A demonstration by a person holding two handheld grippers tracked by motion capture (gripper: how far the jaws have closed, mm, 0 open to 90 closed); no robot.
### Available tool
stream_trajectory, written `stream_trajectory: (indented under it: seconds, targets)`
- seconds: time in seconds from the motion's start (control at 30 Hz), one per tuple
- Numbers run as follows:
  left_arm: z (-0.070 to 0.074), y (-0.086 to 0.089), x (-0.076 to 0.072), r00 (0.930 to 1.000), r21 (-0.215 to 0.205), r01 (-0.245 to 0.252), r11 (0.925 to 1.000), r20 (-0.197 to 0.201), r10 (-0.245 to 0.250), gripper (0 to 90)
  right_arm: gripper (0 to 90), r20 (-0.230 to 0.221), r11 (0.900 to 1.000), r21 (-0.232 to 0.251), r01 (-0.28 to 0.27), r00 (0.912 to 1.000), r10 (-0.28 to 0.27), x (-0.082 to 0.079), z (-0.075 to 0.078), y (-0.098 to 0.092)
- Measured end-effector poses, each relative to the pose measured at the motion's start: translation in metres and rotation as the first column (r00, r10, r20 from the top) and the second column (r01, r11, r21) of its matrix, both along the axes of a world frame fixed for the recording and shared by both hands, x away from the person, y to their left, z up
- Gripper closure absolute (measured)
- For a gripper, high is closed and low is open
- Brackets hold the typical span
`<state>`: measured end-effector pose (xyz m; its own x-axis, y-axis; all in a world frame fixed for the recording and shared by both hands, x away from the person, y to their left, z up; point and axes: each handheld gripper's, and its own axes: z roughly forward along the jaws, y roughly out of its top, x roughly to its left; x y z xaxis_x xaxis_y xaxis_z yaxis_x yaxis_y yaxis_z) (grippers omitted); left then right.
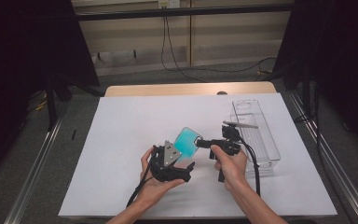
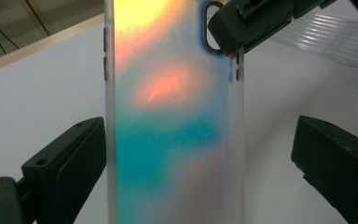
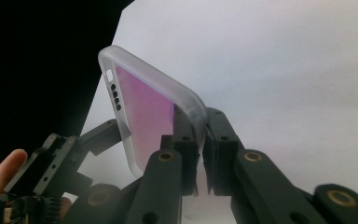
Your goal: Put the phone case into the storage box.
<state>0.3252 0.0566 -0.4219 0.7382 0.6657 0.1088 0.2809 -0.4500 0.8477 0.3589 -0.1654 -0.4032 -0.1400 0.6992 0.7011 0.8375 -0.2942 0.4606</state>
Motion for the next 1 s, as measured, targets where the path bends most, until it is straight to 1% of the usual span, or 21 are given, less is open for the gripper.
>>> stream_trajectory:
  seconds: [0.07,0.13,0.23,0.33,0.37,0.4,0.47,0.53,0.6,0.7,0.77,0.83,0.93,1.0]
  targets:
    - [0.003,0.002,-0.001,1.0,-0.017,0.007,0.9998,0.002,-0.007,3.7,84.4,0.008,1.0,-0.009,0.002,1.0,-0.002,0.0,0.0,0.0]
    - [0.005,0.005,-0.001,0.9998,-0.025,0.019,0.9995,-0.005,-0.02,3.7,84.4,0.016,1.0,-0.011,-0.001,0.9999,0.001,0.0,0.0,-0.001]
    - [0.006,0.011,0.002,0.9998,-0.042,0.017,0.999,-0.012,-0.017,2.9,84.4,0.03,1.0,-0.013,0.004,0.9995,-0.003,0.0,0.003,-0.002]
    - [0.006,0.017,0.004,1.0,-0.044,0.001,0.999,-0.002,-0.002,2.9,84.4,0.05,1.0,-0.028,0.004,0.9988,-0.003,0.0,0.004,-0.004]
    - [0.006,0.019,0.004,0.9999,-0.048,-0.017,0.9987,0.003,0.017,2.9,84.4,0.055,1.0,-0.03,0.0,0.9985,0.001,0.0,0.004,-0.005]
    - [0.007,0.021,0.004,0.9997,-0.051,-0.021,0.9985,0.009,0.021,2.6,84.4,0.059,0.999,-0.036,0.004,0.9982,-0.002,-0.001,0.005,-0.006]
    - [0.007,0.025,0.006,1.0,-0.054,-0.008,0.9985,0.003,0.008,2.3,84.4,0.072,0.999,-0.041,0.003,0.9974,-0.001,-0.001,0.006,-0.006]
    - [0.007,0.029,0.006,0.9996,-0.055,-0.026,0.9981,0.008,0.027,2.3,84.4,0.094,0.999,-0.041,-0.001,0.9956,0.005,-0.001,0.006,-0.007]
    - [0.007,0.034,0.006,0.9994,-0.068,-0.034,0.9971,0.009,0.035,2.2,84.4,0.103,0.999,-0.049,0.002,0.9947,0.003,-0.001,0.007,-0.007]
    - [0.005,0.039,0.008,0.9982,-0.085,-0.06,0.9946,-0.001,0.06,2.2,84.4,0.114,0.999,-0.052,-0.002,0.9935,0.008,-0.001,0.008,-0.008]
    - [0.005,0.041,0.009,0.9976,-0.088,-0.069,0.9937,0.002,0.069,2.2,84.4,0.121,0.998,-0.056,-0.001,0.9927,0.007,-0.001,0.008,-0.009]
    - [0.005,0.043,0.009,0.9973,-0.093,-0.072,0.9931,0.008,0.073,2.4,84.4,0.126,0.998,-0.058,-0.002,0.992,0.009,-0.001,0.008,-0.009]
    - [0.006,0.045,0.01,0.9971,-0.11,-0.076,0.9909,-0.003,0.077,2.6,84.4,0.144,0.998,-0.065,-0.002,0.9895,0.011,-0.002,0.01,-0.01]
    - [0.006,0.046,0.01,0.997,-0.113,-0.076,0.9907,0.005,0.077,2.9,84.4,0.156,0.998,-0.065,-0.004,0.9877,0.014,-0.002,0.011,-0.012]
